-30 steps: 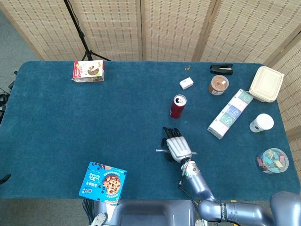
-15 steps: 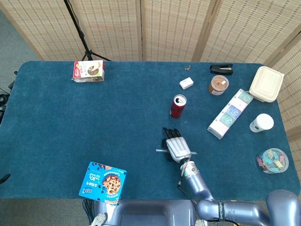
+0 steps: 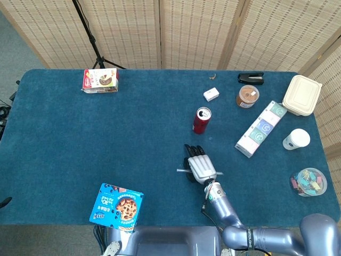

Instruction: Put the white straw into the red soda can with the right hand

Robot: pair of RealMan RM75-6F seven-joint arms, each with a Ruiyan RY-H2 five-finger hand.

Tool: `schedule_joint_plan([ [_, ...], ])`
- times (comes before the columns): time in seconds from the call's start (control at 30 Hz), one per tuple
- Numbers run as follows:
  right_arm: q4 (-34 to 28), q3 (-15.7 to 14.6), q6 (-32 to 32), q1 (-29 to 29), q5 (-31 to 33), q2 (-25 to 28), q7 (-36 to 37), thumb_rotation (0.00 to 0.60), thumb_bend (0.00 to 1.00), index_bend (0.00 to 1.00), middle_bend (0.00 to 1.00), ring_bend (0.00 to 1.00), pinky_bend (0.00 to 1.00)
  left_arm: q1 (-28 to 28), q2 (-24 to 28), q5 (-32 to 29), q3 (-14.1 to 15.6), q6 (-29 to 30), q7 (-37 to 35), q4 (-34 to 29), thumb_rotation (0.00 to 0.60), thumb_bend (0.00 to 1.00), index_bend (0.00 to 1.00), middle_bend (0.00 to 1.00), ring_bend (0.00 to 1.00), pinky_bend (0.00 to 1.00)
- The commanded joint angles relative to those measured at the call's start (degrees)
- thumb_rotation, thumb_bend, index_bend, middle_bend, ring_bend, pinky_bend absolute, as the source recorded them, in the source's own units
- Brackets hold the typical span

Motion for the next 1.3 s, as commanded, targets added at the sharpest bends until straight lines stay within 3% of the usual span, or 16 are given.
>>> schedule_joint_plan([
  [0.03, 0.4, -0.1, 0.2, 0.1, -0.1, -0.2, 0.1, 0.600, 0.45, 0.49, 0.00, 0.00, 0.00, 0.0, 0.0, 0.0, 0.0, 0.0, 0.0, 0.0, 0.600, 0.00, 0.00, 0.00, 0.00, 0.00],
  [0.77, -1.0, -1.1, 1.1, -0.3, -2.7, 1.1, 2.5, 0.600, 0.47, 0.52, 0.00, 0.00, 0.00, 0.0, 0.0, -0.2, -0.1, -0.2, -0.2, 0.0, 0.600, 0.00, 0.00, 0.00, 0.00, 0.00],
  [1.07, -10.3, -0.6, 2.8, -3.1, -11.6, 9.6, 12.3, 0.600, 0.49, 0.52, 0.00, 0.00, 0.00, -1.1, -0.1, -1.7, -0.4, -2.7, 0.3, -0.3, 0.600, 0.00, 0.00, 0.00, 0.00, 0.00],
  [1.3, -18.1, 2.4, 0.0, -3.8, -12.9, 17.6, 21.7, 0.600, 0.49, 0.52, 0.00, 0.00, 0.00, -2.2, 0.3, -2.2, -0.8, -4.2, 0.3, -1.4, 0.600, 0.00, 0.00, 0.00, 0.00, 0.00],
])
